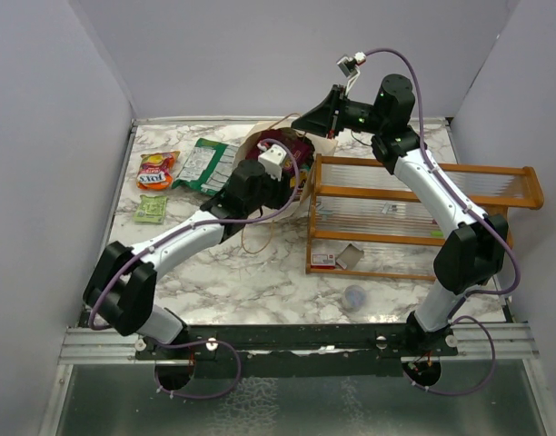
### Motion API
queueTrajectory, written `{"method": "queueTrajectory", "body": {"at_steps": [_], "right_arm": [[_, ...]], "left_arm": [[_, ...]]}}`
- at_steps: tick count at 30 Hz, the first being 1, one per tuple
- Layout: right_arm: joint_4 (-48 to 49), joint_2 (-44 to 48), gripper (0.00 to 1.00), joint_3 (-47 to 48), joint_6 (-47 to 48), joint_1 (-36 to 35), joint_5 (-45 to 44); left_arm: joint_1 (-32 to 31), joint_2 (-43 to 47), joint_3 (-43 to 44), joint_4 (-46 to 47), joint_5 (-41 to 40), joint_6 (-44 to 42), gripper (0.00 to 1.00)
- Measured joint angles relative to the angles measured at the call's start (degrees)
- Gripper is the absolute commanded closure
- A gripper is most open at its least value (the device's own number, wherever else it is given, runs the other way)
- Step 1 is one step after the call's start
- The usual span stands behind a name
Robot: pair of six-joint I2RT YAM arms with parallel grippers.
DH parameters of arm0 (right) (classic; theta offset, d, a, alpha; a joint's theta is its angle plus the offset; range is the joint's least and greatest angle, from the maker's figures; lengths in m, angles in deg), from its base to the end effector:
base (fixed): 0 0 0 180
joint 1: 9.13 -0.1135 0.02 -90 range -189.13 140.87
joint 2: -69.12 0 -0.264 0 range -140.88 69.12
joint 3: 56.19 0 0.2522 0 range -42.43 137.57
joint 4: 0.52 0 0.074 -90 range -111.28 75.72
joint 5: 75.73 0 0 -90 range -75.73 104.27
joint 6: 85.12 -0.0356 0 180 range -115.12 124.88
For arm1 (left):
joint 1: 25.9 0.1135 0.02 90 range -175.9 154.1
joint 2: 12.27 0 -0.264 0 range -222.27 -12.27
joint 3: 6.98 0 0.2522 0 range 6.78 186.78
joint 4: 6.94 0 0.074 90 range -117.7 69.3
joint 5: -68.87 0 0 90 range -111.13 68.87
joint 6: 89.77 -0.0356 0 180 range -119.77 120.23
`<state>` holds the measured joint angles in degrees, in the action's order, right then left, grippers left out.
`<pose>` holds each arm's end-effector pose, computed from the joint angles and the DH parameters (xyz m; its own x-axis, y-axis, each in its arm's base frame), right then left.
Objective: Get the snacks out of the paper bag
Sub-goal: Take out the snack from the paper bag.
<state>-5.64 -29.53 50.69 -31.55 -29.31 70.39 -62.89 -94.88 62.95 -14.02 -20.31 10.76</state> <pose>0.3681 0.1668 0.4157 -0.5353 0.1560 -0.8301 -0.8110 0.1798 0.5567 0.2675 -0.2021 0.2829 -0.3774 0.0555 -0.9244 0.5527 0.8144 -0.1767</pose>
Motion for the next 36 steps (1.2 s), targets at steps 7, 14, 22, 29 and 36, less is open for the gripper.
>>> {"method": "queueTrajectory", "body": {"at_steps": [7,14,22,29,36], "right_arm": [[0.0,0.0,0.99,0.0,0.0,0.0,0.0],[0.0,0.0,0.99,0.0,0.0,0.0,0.0],[0.0,0.0,0.99,0.0,0.0,0.0,0.0],[0.0,0.0,0.99,0.0,0.0,0.0,0.0],[0.0,0.0,0.99,-0.1,0.0,0.0,0.0]], "left_arm": [[0.1,-6.3,3.3,2.0,-0.3,-0.9,0.45],[0.1,-9.7,3.5,4.7,-1.4,-1.2,0.42],[0.1,-13.8,3.5,7.4,-4.2,-2.1,0.46],[0.1,-16.4,5.2,7.5,-6.9,-3.7,0.72],[0.1,-14.3,5.2,6.7,-7.8,-4.2,0.87]]}}
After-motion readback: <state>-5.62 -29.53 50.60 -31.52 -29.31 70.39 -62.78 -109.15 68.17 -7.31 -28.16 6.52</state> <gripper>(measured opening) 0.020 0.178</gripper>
